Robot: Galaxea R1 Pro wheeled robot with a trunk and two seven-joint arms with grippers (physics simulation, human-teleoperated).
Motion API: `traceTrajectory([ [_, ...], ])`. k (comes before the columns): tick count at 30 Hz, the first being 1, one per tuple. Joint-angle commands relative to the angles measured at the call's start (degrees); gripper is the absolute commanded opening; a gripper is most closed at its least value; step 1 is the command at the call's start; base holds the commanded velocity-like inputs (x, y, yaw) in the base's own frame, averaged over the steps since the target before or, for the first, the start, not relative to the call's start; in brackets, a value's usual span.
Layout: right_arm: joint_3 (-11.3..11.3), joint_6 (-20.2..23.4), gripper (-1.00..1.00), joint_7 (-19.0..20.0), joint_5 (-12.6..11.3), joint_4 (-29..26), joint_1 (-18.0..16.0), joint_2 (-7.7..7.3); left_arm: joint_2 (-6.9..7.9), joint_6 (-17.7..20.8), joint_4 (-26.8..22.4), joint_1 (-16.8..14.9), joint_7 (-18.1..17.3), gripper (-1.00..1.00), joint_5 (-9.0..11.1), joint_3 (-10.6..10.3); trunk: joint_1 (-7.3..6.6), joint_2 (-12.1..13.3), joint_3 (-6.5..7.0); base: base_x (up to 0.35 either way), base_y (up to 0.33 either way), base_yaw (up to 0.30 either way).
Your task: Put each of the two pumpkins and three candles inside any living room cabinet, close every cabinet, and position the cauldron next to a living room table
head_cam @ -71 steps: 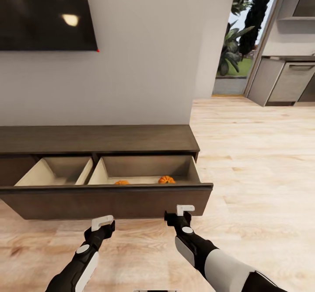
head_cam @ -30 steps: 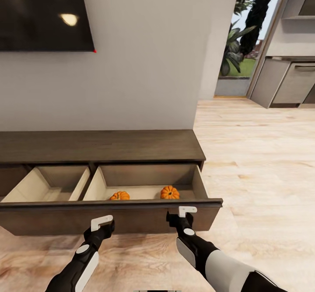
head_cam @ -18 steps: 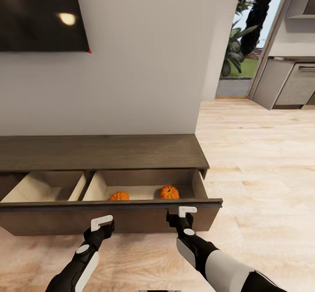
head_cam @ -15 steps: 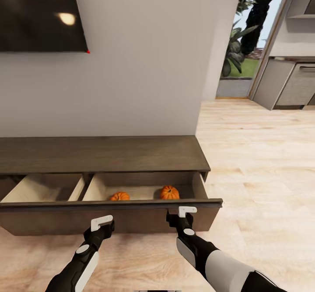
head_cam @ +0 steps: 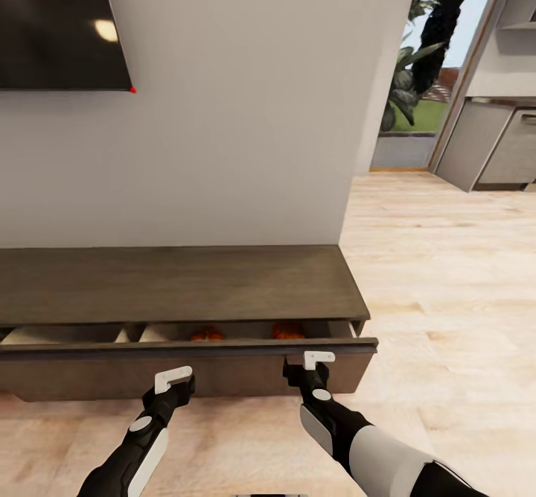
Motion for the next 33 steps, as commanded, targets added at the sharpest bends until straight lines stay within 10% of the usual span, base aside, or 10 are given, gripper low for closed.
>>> traceTrajectory([
  [1, 0.31, -0.32, 1.0, -0.31, -0.38, 0.0, -0.07, -0.01, 0.09, 0.2, -0.11, -0.01, 0.53, 1.0, 0.47, -0.36, 0.02, -0.02, -0.05, 0.266, 0.0, 0.0],
  [33, 0.4, -0.32, 1.0, -0.3, -0.29, 0.0, -0.07, -0.01, 0.09, 0.04, -0.13, -0.01, 0.52, 1.0, 0.54, -0.36, 0.02, -0.02, -0.05, 0.07, 0.014, 0.0],
])
